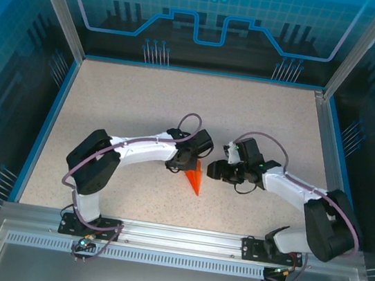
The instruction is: Fold a paper plane with a square sheet of paper (pick it up from the middle)
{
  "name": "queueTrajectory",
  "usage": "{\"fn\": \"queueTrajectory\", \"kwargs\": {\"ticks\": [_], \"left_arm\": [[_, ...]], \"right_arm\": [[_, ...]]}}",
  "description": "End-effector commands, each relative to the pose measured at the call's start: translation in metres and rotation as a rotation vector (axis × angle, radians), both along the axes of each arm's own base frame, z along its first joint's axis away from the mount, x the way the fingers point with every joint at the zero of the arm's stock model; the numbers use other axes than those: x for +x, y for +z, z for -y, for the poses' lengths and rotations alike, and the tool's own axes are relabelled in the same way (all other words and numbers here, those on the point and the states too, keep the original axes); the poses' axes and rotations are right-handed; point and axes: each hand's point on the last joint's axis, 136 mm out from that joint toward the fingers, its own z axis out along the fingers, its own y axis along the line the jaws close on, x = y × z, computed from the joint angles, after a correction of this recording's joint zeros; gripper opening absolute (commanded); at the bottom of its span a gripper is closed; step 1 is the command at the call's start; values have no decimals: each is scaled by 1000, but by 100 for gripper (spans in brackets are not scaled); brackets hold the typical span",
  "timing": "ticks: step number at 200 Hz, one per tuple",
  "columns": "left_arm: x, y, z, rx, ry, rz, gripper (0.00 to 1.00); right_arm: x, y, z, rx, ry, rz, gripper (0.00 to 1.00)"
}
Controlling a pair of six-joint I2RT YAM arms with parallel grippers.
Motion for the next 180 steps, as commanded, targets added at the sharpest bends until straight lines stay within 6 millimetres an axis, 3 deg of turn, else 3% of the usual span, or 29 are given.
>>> {"fn": "queueTrajectory", "kwargs": {"ticks": [1,63,127,180], "left_arm": [[5,9,9,-75,-30,30,3],[4,6,8,-80,-27,24,3],[3,8,4,-73,-25,23,4],[3,8,2,-70,-23,22,4]], "right_arm": [[4,5,-22,46,73,14,52],[9,-11,-49,77,125,-36,51],[9,-27,-47,50,115,-64,57],[2,-26,-62,129,164,-94,55]]}}
